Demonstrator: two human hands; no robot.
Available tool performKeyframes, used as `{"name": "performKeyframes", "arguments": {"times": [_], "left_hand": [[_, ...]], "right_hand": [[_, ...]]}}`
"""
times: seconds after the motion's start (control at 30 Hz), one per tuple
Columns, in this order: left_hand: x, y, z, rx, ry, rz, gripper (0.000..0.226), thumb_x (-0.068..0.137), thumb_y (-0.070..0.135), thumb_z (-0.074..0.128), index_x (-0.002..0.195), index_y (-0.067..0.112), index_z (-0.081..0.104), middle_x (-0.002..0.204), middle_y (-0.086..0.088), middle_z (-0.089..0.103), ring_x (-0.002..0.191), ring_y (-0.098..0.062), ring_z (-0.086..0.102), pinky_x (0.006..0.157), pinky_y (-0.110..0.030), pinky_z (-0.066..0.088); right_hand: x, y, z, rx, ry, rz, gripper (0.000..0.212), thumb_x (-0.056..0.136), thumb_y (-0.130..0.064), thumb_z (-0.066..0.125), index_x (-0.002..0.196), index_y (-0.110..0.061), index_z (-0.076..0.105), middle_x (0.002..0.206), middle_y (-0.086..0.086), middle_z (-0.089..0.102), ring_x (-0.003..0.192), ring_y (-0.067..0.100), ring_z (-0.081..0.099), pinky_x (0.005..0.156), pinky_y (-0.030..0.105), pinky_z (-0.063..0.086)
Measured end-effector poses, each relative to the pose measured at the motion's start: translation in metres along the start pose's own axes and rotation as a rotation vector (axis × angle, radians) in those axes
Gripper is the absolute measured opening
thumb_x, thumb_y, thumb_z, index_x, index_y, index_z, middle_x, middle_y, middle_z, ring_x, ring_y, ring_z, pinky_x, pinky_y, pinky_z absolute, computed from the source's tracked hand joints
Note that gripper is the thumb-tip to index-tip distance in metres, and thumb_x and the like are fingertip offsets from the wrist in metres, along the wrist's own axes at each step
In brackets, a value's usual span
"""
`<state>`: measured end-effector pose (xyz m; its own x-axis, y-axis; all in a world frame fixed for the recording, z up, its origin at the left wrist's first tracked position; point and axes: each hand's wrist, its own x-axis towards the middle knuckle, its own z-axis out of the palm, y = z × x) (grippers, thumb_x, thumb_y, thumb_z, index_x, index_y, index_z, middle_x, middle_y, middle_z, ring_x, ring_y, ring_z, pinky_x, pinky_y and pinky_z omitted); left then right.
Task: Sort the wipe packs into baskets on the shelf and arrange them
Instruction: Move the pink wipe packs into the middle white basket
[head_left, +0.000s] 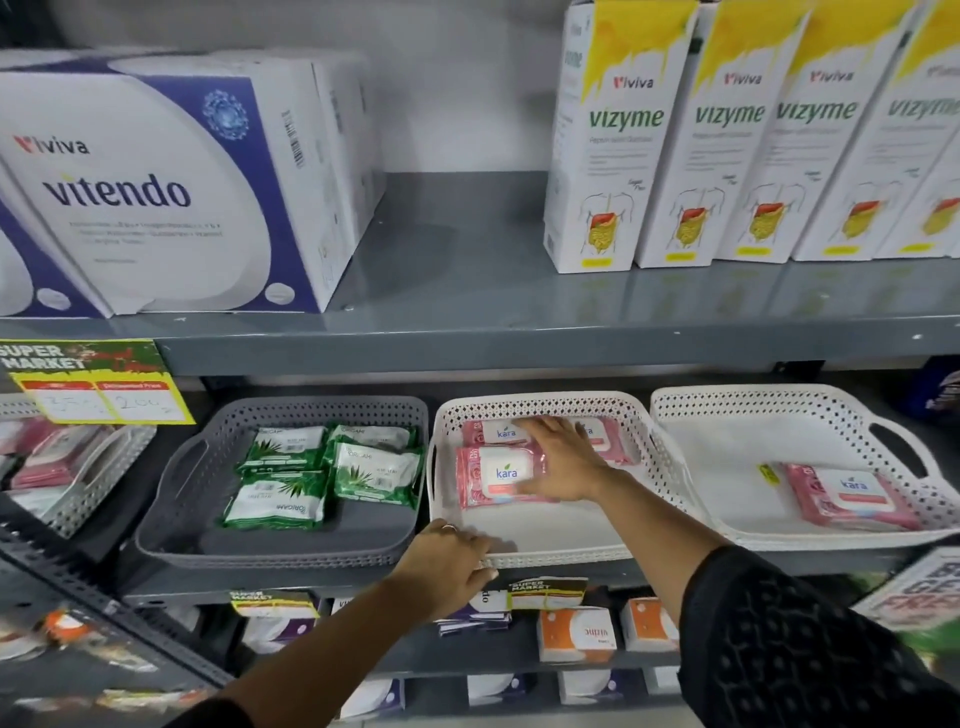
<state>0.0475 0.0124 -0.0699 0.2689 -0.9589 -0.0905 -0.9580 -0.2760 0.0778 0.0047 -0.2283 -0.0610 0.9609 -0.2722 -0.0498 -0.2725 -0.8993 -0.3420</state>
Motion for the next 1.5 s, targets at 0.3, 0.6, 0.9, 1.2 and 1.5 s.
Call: {"name": "performKeyframes", "arguments": {"times": [0.3, 0.6, 0.9, 1.2, 1.5], "left_hand": [[0.07, 0.082, -0.005, -0.083, 0.104, 0.036, 0.051, 0.096, 0.055, 0.033, 0.137, 0.025, 0.032, 0.131, -0.003, 0.053, 0.097, -0.028, 0.063, 0.073, -0.038, 0.05], [0.164, 0.185, 0.013, -0.097, 0.089, 0.155, 0.07, 0.084, 0.063, 0.05, 0.139, 0.023, 0.031, 0.154, -0.001, 0.02, 0.136, -0.025, 0.026, 0.095, -0.045, 0.046], [0.173, 0.196, 0.013, -0.209, 0.144, 0.081, 0.05, 0.093, 0.032, 0.051, 0.137, 0.027, 0.026, 0.147, 0.008, 0.031, 0.1, -0.027, 0.061, 0.08, -0.039, 0.051], [0.172, 0.191, 0.009, -0.145, -0.056, 0.077, 0.063, 0.095, 0.023, 0.05, 0.147, 0.023, 0.015, 0.159, 0.007, 0.002, 0.115, -0.032, 0.053, 0.09, -0.043, 0.048], [0.11, 0.131, 0.01, 0.0, -0.05, 0.012, 0.055, 0.089, 0.015, 0.056, 0.138, 0.012, 0.031, 0.142, -0.006, 0.036, 0.099, -0.029, 0.06, 0.068, -0.037, 0.045]], "right_hand": [[-0.075, 0.114, -0.058, 0.035, 0.463, 0.207, 0.045, 0.081, -0.035, 0.07, 0.12, -0.015, 0.062, 0.123, 0.006, 0.06, 0.116, 0.029, 0.053, 0.1, 0.042, 0.043], [-0.159, 0.235, -0.084, -0.133, 0.172, 0.559, 0.059, 0.083, -0.019, 0.063, 0.139, -0.025, 0.044, 0.142, 0.003, 0.043, 0.132, 0.026, 0.038, 0.104, 0.048, 0.039], [-0.177, 0.289, -0.088, -0.265, -0.173, 0.663, 0.094, 0.073, -0.034, 0.079, 0.148, -0.027, 0.023, 0.151, 0.007, 0.033, 0.142, 0.033, 0.025, 0.108, 0.06, 0.031], [-0.162, 0.277, -0.106, -0.168, 0.118, 0.576, 0.084, 0.059, -0.018, 0.082, 0.129, -0.019, 0.035, 0.122, 0.004, 0.051, 0.112, 0.026, 0.04, 0.08, 0.042, 0.049], [-0.092, 0.182, -0.115, -0.034, 0.305, 0.196, 0.089, 0.055, -0.032, 0.08, 0.134, -0.014, 0.042, 0.127, 0.01, 0.05, 0.118, 0.033, 0.044, 0.099, 0.039, 0.038]]}}
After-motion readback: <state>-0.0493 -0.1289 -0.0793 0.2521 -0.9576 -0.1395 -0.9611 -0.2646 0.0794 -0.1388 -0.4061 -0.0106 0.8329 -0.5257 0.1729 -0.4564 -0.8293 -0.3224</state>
